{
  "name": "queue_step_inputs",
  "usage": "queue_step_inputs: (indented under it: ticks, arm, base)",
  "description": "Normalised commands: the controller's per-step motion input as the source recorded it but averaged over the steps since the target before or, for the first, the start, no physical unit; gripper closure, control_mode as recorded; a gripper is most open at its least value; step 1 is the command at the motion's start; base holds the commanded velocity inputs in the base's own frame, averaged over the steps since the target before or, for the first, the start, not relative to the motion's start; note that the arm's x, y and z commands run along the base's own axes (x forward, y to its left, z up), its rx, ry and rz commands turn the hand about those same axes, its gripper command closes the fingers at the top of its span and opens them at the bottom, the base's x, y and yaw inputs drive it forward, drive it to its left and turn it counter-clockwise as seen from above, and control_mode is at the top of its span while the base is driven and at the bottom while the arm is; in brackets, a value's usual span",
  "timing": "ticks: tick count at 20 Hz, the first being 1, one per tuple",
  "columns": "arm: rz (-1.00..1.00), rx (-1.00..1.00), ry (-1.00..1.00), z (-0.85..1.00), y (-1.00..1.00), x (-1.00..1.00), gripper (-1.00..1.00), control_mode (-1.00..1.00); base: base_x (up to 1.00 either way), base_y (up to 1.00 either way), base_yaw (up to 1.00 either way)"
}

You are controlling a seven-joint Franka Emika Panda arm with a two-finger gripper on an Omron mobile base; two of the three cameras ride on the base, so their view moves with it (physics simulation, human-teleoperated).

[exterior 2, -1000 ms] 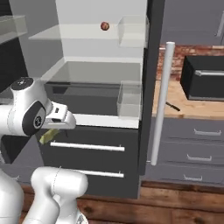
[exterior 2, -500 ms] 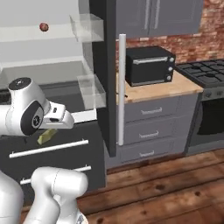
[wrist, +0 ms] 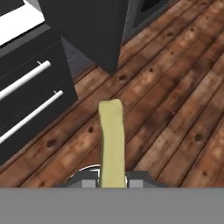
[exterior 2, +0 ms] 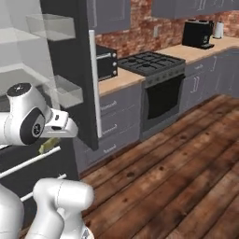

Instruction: Retrieve the butter from the fridge and place it on a plate on the dining table. Then retrieve the butter knife by the fridge and place it near the plate.

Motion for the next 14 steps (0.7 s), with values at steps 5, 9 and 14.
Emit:
queue_step_inputs:
  ticks: [5,9,14]
  arm:
    - [0.00,0.00,0.00,0.00,0.00,0.00,1.00,1.00]
    - [0.00,0.00,0.00,0.00,0.00,0.00,1.00,1.00]
    - [0.00,0.00,0.00,0.00,0.00,0.00,1.00,1.00]
  base:
    - [-0.28,-0.04,-0.73]
    - [-0.37,-0.21,-0.63]
    - [-0.24,-0.31,-0.48]
